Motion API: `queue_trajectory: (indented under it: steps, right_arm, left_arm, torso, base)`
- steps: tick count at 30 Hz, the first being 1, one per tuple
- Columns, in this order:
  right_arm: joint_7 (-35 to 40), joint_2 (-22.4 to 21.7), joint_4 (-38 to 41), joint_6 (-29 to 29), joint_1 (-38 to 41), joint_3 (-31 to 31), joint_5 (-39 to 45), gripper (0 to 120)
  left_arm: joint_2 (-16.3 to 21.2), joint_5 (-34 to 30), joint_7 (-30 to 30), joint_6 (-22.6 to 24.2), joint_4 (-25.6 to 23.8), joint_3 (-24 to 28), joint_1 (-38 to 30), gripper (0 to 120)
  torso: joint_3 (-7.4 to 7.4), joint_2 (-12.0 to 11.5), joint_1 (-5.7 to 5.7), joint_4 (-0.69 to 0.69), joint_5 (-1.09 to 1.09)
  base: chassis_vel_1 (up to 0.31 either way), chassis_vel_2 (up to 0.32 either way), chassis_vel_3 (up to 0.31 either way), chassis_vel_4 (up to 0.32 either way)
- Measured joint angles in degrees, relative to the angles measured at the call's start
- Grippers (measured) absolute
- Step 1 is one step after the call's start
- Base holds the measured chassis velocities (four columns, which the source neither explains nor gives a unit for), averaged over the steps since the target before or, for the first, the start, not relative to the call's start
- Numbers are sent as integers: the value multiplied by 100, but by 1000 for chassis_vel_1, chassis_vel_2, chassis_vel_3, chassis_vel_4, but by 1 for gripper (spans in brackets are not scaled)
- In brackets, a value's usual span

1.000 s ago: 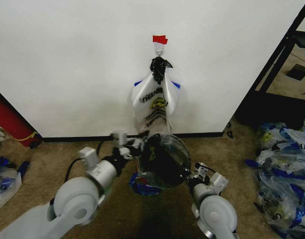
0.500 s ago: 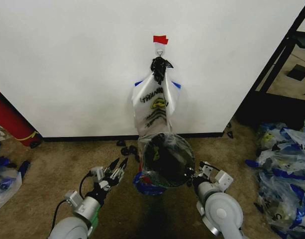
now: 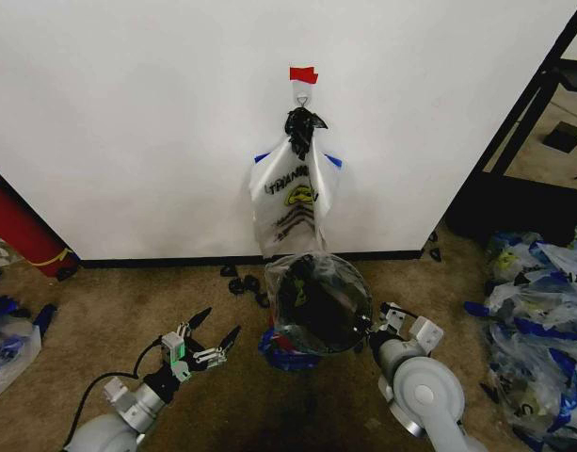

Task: Pick up the garbage bag from the wall and place it over the trash bin.

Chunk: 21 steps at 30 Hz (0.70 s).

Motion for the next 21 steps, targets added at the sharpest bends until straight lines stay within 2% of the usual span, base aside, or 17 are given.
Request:
queue_trajectory:
  steps: [4,12,18,21]
  right_arm:
    - [8,0,5,-7,109,2,146,0]
    - [-1,45,51,-42,97,-72,168,0]
    - [-12,100,59,-62,36,-146,81,0]
    - [-13,111,87,-65,26,-151,64,0]
  left_arm:
    - [56,334,311,-112,19,28,-63,96]
    - [50,809,347,-59,56,306,-115,91]
    - [-25,971,178,91,155,523,-378,77]
    - [-32,1038,150,141,207,619,-463,66]
  torso:
    - [0,0,0,0,0]
    - [0,0,0,1,-2]
    - [0,0,0,0,0]
    - [0,0,0,0,0]
  base:
    - [0,0,0,0]
    - [0,0,0,0]
    - [0,0,0,0]
    - [0,0,0,0]
